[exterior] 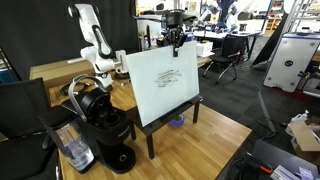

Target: Put the whiteboard on the wooden stand

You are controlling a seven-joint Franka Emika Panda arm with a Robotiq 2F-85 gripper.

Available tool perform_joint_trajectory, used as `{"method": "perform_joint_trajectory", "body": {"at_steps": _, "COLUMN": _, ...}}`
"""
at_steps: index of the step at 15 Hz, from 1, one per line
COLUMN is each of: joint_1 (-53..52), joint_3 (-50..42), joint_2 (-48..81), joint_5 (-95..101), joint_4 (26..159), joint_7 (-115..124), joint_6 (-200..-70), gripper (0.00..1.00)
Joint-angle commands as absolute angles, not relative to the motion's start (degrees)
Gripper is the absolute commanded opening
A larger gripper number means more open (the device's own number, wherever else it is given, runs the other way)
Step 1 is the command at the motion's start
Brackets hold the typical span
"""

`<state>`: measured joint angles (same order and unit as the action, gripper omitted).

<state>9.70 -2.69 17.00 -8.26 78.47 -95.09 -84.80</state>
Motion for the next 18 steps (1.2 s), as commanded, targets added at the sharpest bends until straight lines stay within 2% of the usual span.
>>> {"method": "perform_joint_trajectory", "body": {"at_steps": 1, "joint_1": 10.0, "joint_3": -2.4, "joint_2": 23.0, "joint_5": -9.1, "joint_4": 73.8, "joint_7": -92.1, "joint_6": -82.1, "gripper": 0.01}}
{"method": "perform_joint_trajectory", "body": {"at_steps": 11, "joint_1": 9.8, "joint_3": -2.8, "joint_2": 31.9, "joint_5": -9.4, "joint_4": 61.7, "joint_7": -90.5, "joint_6": -75.2, "gripper": 0.01}}
{"method": "perform_joint_trajectory", "body": {"at_steps": 12, "joint_1": 9.8, "joint_3": -2.9, "joint_2": 32.3, "joint_5": -9.3, "joint_4": 61.0, "joint_7": -90.1, "joint_6": -74.9, "gripper": 0.05}}
{"method": "perform_joint_trajectory", "body": {"at_steps": 13, "joint_1": 9.8, "joint_3": -2.9, "joint_2": 32.7, "joint_5": -9.4, "joint_4": 60.4, "joint_7": -90.0, "joint_6": -74.6, "gripper": 0.31}}
{"method": "perform_joint_trajectory", "body": {"at_steps": 14, "joint_1": 9.8, "joint_3": -2.9, "joint_2": 33.1, "joint_5": -9.4, "joint_4": 59.8, "joint_7": -89.8, "joint_6": -74.4, "gripper": 0.32}}
{"method": "perform_joint_trajectory", "body": {"at_steps": 18, "joint_1": 10.1, "joint_3": -2.6, "joint_2": 36.5, "joint_5": -9.7, "joint_4": 58.8, "joint_7": -87.3, "joint_6": -76.5, "gripper": 0.58}}
